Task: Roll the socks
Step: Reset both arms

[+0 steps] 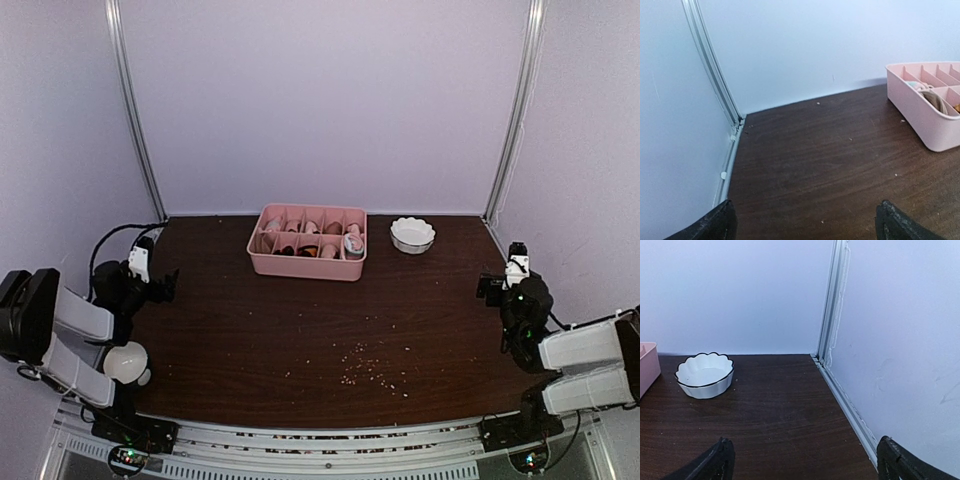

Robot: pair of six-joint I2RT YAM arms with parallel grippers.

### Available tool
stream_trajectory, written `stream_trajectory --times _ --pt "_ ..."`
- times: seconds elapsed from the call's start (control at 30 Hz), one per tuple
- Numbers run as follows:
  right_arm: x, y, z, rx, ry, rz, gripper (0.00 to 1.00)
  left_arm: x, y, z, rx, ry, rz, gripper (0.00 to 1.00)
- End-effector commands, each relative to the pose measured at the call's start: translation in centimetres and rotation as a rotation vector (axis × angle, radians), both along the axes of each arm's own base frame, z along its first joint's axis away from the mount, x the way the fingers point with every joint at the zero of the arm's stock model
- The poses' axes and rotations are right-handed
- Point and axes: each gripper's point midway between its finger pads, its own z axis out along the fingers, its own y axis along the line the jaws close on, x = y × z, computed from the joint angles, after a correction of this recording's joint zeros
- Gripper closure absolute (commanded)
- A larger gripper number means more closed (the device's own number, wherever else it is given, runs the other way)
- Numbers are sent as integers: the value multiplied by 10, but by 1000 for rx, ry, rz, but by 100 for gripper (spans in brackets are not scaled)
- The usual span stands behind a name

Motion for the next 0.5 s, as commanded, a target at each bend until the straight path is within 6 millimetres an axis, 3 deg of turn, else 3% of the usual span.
stream_trajectory --times 0.0,0.03,0.07,0.17,0.47 --pt "24 13 23 18 -103 160 1 13 10 37 -6 -122 48 2" --pt "28 13 13 28 -86 179 0 13 10 40 -6 -136 47 2" --pt "30 10 19 35 -124 180 0 14 10 39 -6 -132 45 2" --pt "47 -8 12 90 -39 74 1 14 10 39 -7 -133 47 2" --pt "47 -11 13 93 -50 82 0 14 10 39 -7 -133 46 2"
